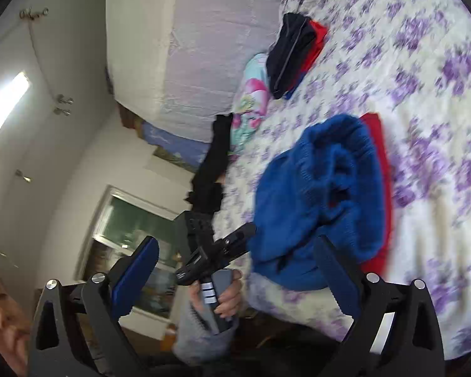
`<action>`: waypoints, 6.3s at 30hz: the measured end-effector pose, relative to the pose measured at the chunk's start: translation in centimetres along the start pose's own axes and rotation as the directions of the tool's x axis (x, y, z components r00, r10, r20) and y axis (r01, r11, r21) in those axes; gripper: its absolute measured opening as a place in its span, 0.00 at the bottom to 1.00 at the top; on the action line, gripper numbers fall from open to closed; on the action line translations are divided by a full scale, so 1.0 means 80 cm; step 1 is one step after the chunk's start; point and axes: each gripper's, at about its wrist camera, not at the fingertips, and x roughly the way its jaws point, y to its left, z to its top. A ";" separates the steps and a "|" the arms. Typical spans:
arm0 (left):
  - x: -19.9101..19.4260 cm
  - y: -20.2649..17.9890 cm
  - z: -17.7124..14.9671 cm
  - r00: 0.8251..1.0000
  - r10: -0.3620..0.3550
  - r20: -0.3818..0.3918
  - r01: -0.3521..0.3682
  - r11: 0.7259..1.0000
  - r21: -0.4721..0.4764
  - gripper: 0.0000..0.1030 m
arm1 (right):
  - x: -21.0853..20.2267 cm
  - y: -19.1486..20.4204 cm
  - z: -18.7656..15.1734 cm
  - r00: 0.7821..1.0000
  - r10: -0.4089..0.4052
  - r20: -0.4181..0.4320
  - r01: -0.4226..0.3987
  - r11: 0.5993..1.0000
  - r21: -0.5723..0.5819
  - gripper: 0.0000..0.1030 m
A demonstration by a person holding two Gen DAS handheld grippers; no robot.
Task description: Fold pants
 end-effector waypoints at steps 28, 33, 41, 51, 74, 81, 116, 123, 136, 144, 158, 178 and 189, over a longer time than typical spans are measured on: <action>-0.012 -0.009 -0.022 0.996 0.089 0.027 -0.090 0.995 0.036 0.95 | 0.014 -0.002 -0.047 0.948 -0.295 0.118 0.307 0.947 -0.099 0.05; -0.002 -0.004 -0.029 0.992 0.123 0.002 -0.123 0.991 0.046 0.95 | 0.013 -0.011 -0.055 0.962 -0.258 0.087 0.264 0.961 -0.076 0.09; -0.003 -0.006 -0.031 0.993 0.117 0.004 -0.117 0.992 0.041 0.95 | 0.031 -0.008 -0.026 0.955 -0.282 0.092 0.285 0.958 -0.015 0.43; -0.001 -0.005 -0.030 0.995 0.098 0.005 -0.098 0.995 0.031 0.96 | 0.025 0.021 -0.044 0.965 -0.227 0.133 0.244 0.961 -0.131 0.03; 0.023 -0.136 -0.051 0.995 0.095 0.014 -0.093 0.921 0.379 0.95 | 0.055 0.034 0.028 0.947 -0.291 0.136 0.315 0.922 -0.223 0.21; 0.042 -0.144 -0.090 0.972 0.219 0.088 -0.231 0.814 0.533 0.95 | 0.055 -0.024 0.038 0.920 -0.375 0.116 0.387 0.914 -0.118 0.00; 0.053 0.005 0.013 0.996 -0.063 -0.066 0.067 0.996 0.056 0.95 | 0.069 -0.054 0.029 0.937 -0.350 0.009 0.349 0.932 -0.093 0.81; 0.049 0.013 0.011 0.989 -0.134 -0.063 0.135 0.991 0.015 0.64 | 0.045 -0.076 0.021 0.959 -0.276 0.064 0.278 0.961 -0.019 0.51; 0.014 -0.016 0.105 0.994 -0.096 0.054 0.091 0.992 0.085 0.39 | 0.077 -0.003 0.113 0.961 -0.257 0.102 0.272 0.945 -0.184 0.47; 0.025 -0.020 0.267 0.992 -0.034 0.121 0.015 0.989 0.149 0.39 | 0.139 0.039 0.262 0.964 -0.235 0.123 0.259 0.931 -0.256 0.47; 0.120 0.049 0.595 0.972 0.113 0.204 -0.140 0.982 0.125 0.39 | 0.311 0.018 0.580 0.956 -0.256 0.146 0.289 0.912 -0.291 0.47; 0.161 0.107 0.570 0.871 0.424 0.248 -0.439 0.899 0.004 0.79 | 0.346 -0.029 0.573 0.868 -0.455 0.198 0.494 0.825 -0.273 0.59; 0.101 0.043 0.460 0.766 0.562 0.313 -0.600 0.799 0.033 0.84 | 0.253 0.044 0.477 0.775 -0.444 0.449 0.586 0.772 -0.249 0.70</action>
